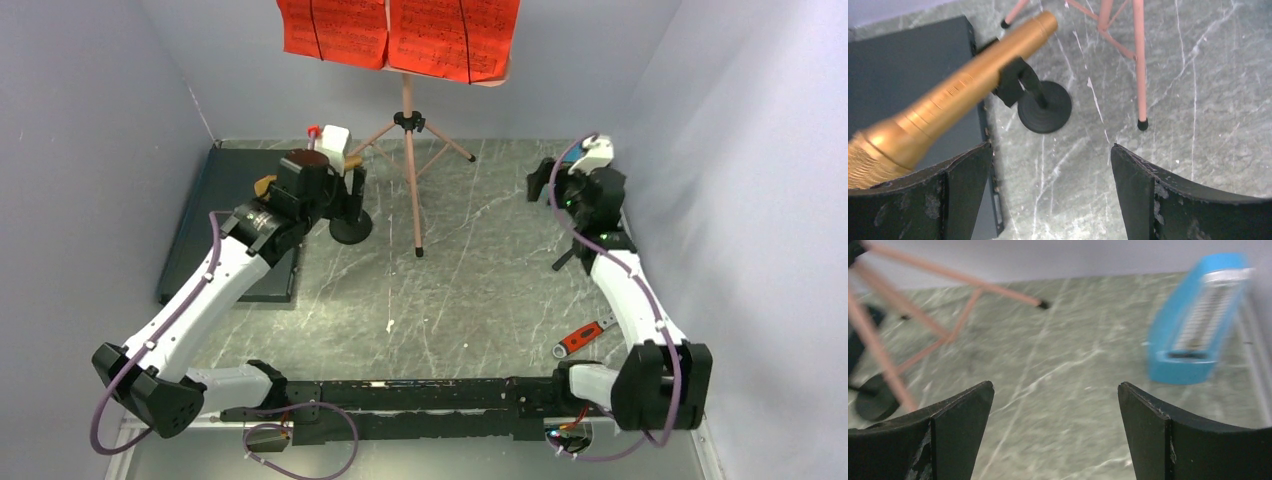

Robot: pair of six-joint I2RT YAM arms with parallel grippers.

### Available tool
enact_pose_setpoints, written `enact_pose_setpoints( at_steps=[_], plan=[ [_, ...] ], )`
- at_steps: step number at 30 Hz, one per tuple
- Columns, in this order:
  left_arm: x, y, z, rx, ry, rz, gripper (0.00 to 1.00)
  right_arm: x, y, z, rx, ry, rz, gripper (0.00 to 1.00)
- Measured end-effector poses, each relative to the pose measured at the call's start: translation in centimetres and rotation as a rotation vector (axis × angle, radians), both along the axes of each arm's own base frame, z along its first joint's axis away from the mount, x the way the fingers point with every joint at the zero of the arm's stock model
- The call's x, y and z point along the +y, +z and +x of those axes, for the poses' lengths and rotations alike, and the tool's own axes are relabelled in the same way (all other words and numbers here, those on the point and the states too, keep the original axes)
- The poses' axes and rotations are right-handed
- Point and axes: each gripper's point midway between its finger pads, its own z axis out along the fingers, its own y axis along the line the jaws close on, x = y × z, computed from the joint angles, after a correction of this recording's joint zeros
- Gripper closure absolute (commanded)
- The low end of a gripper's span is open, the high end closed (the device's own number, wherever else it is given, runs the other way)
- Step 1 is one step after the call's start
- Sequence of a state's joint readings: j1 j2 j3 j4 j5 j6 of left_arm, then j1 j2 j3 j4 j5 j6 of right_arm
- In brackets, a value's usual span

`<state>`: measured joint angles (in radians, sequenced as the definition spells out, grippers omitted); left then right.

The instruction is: Pack up the instrument practice props

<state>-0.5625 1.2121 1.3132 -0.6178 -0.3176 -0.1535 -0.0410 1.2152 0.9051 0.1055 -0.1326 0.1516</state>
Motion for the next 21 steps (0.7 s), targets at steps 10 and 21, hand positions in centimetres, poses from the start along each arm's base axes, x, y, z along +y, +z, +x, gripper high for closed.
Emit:
enact_pose_setpoints(
  at_steps=[10,21],
  plan=[
    [4.0,1.1,4.5,0.057,0.058,0.090,0.06,6.9,-0.7,-5.8,-0.029,0.163,0.085,0.00],
    [7.1,-2.0,9.1,0.190,-0.024,0.119,0.06,8.9,-3.4,-8.2,0.026,0.235,0.142,0.00]
  ],
)
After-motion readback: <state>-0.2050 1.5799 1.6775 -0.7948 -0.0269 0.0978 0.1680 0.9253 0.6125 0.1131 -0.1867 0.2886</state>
